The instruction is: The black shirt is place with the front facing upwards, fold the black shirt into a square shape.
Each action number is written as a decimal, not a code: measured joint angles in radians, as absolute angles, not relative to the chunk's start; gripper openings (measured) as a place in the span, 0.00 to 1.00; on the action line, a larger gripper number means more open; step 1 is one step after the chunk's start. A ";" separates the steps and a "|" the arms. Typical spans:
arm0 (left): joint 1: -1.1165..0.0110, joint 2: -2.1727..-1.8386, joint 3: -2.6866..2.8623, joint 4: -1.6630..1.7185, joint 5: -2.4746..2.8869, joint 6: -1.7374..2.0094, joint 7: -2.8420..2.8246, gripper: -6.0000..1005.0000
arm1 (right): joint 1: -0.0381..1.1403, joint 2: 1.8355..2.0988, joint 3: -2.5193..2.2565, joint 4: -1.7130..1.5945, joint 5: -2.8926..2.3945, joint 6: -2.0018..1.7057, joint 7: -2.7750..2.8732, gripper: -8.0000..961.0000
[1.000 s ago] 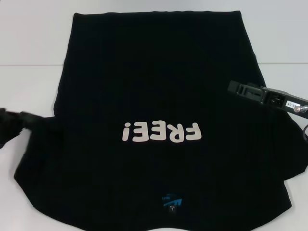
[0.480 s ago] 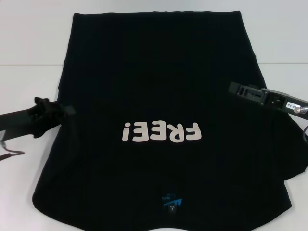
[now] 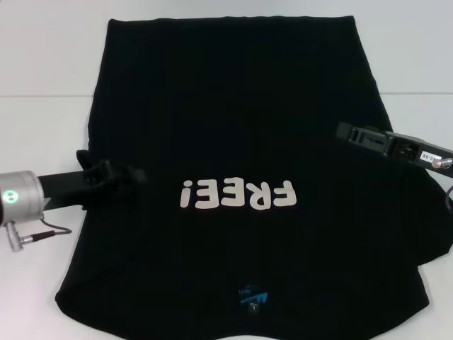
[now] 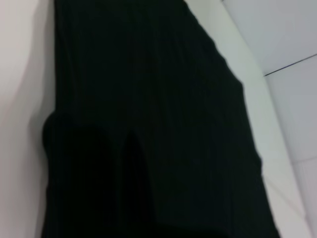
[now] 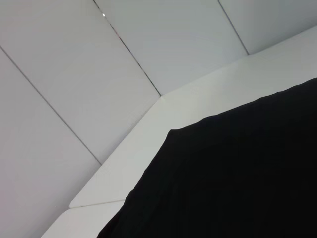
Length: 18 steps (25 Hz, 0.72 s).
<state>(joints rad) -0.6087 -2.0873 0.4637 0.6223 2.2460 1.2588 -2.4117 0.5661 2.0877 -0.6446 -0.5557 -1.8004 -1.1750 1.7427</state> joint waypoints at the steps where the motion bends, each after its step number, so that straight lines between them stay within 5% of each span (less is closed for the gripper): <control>1: -0.612 -2.090 0.487 0.622 2.246 1.252 -2.400 0.09 | 0.566 2.088 -0.644 -0.554 -1.800 -1.175 1.743 0.98; 4: -0.621 -2.100 0.554 0.634 2.246 1.267 -2.349 0.15 | 0.566 2.087 -0.644 -0.548 -1.799 -1.175 1.743 0.98; 6: -0.623 -2.114 0.581 0.680 2.240 1.347 -2.253 0.33 | 0.566 2.086 -0.644 -0.547 -1.798 -1.176 1.743 0.98; 12: -0.568 -2.122 0.559 0.753 2.169 1.426 -2.167 0.57 | 0.556 2.080 -0.644 -0.548 -1.797 -1.189 1.749 0.98; 18: -0.517 -2.113 0.486 0.782 2.131 1.529 -2.046 0.70 | 0.545 1.996 -0.674 -0.545 -1.847 -1.331 1.891 0.98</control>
